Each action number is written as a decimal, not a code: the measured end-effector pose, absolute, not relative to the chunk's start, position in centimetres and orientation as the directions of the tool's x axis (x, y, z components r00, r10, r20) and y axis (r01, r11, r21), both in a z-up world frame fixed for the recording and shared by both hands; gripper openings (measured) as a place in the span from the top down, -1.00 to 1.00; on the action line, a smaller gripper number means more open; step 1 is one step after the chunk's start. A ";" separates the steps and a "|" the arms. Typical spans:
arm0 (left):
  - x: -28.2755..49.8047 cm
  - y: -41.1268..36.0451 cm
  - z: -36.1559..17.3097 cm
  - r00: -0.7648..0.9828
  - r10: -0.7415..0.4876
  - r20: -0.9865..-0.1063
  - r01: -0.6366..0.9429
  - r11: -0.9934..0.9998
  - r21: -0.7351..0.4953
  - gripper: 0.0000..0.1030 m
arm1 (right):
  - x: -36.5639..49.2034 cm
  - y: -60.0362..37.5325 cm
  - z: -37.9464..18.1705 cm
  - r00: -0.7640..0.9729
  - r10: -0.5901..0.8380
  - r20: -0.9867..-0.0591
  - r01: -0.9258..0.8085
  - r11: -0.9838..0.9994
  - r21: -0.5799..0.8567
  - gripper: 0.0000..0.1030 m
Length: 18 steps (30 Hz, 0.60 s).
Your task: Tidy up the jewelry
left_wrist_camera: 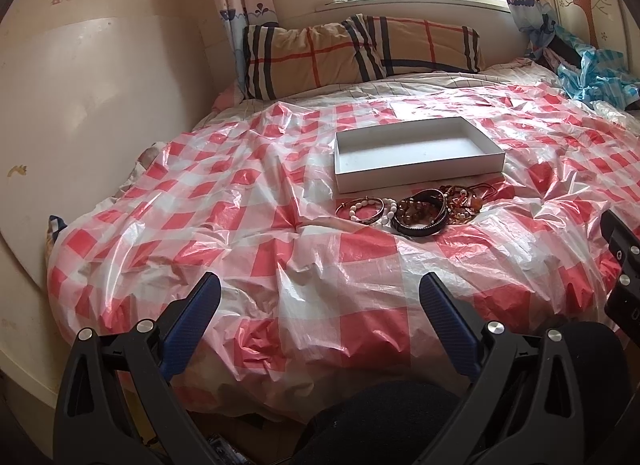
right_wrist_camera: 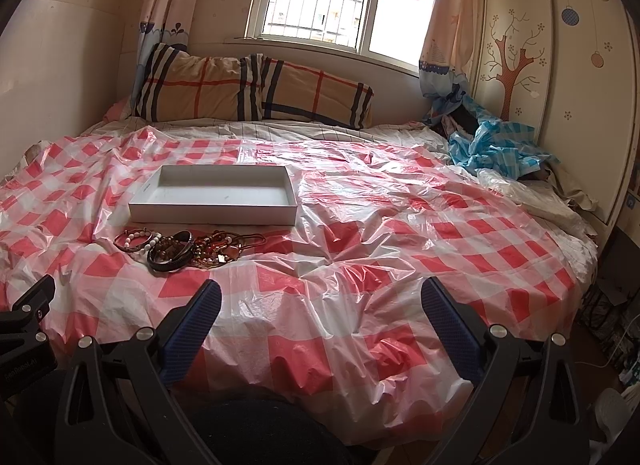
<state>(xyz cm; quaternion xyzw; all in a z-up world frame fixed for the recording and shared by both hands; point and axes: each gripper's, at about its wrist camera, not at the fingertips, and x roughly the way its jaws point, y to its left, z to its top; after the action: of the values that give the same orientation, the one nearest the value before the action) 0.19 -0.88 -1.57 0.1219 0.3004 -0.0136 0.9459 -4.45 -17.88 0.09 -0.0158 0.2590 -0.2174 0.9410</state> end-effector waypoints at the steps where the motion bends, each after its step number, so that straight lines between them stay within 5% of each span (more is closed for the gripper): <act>1: 0.2 -0.9 -1.6 0.819 0.047 -0.572 0.099 0.970 0.223 -0.86 | -4.5 -17.9 0.1 0.771 -0.418 -0.480 0.401 0.905 -0.143 -0.86; 18: 0.4 -0.4 -1.1 0.811 0.027 -0.584 0.101 0.978 0.185 -0.86 | -4.5 -17.9 0.2 0.773 -0.417 -0.478 0.402 0.905 -0.140 -0.86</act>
<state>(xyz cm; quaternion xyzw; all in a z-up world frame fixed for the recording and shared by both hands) 0.42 -0.38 -1.10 0.1042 0.3064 -0.0195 0.9460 -4.50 -17.86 0.16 -0.0149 0.2573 -0.2173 0.9414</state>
